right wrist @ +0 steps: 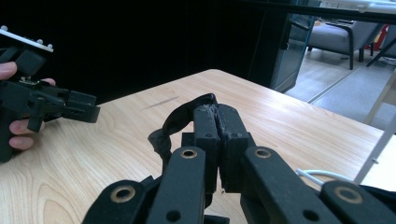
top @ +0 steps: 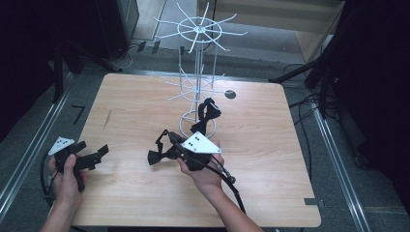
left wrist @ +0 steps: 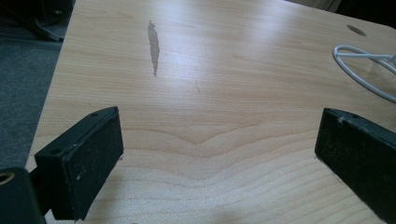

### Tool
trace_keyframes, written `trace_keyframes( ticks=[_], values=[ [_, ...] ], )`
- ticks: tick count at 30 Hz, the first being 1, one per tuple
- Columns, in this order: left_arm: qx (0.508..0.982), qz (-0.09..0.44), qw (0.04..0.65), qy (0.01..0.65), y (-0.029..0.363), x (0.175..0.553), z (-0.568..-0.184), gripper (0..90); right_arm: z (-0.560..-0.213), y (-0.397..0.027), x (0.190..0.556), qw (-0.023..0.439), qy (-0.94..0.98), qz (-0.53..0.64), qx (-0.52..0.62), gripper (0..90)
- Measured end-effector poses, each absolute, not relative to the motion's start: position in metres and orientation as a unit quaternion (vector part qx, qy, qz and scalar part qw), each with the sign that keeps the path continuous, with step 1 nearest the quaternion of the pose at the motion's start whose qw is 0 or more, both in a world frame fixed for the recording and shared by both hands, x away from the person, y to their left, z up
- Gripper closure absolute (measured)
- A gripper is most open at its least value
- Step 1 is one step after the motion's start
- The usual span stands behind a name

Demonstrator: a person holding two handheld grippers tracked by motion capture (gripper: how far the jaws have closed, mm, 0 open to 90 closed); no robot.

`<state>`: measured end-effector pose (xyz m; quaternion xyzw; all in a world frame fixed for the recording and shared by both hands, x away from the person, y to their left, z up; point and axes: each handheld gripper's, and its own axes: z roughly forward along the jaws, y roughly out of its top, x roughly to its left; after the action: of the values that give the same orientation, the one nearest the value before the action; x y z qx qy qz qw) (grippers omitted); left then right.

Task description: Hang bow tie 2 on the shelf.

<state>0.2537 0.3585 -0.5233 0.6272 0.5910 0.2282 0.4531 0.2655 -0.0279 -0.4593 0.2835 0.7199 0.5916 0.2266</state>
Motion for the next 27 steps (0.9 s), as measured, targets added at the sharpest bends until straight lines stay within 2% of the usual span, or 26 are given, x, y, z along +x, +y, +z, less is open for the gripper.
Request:
trace_keyframes(
  ticks=[27],
  values=[
    [0.630, 0.230, 0.452, 0.588, 0.357, 0.255, -0.523, 1.5, -0.433, -0.057, 0.263, 0.258, 0.682, 0.616, 0.296, 89.5]
  ],
)
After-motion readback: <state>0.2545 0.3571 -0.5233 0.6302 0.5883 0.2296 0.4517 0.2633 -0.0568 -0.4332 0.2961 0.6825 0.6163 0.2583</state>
